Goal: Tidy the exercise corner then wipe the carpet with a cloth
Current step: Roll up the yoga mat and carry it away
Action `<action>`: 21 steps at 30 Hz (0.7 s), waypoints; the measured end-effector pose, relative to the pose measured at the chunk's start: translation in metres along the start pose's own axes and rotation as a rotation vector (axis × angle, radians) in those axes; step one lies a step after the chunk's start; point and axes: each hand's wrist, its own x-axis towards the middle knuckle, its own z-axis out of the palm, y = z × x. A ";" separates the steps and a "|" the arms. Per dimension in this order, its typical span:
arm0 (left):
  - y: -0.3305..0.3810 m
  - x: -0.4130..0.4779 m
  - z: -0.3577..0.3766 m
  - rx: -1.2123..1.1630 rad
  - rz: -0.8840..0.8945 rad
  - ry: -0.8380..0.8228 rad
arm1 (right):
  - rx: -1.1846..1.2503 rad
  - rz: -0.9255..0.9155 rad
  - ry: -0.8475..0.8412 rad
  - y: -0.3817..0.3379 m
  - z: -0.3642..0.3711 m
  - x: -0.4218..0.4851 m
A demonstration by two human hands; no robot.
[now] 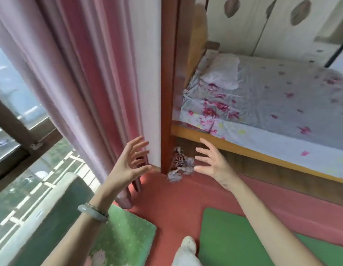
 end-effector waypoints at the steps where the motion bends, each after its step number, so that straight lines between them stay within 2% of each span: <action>1: 0.001 0.015 0.013 -0.002 0.001 -0.048 | 0.006 0.009 0.043 0.003 -0.014 -0.002; 12: 0.006 0.177 0.155 0.001 0.038 -0.425 | 0.112 0.014 0.466 0.030 -0.181 0.004; 21: 0.007 0.269 0.275 -0.069 0.041 -0.687 | 0.079 0.062 0.732 0.047 -0.270 -0.013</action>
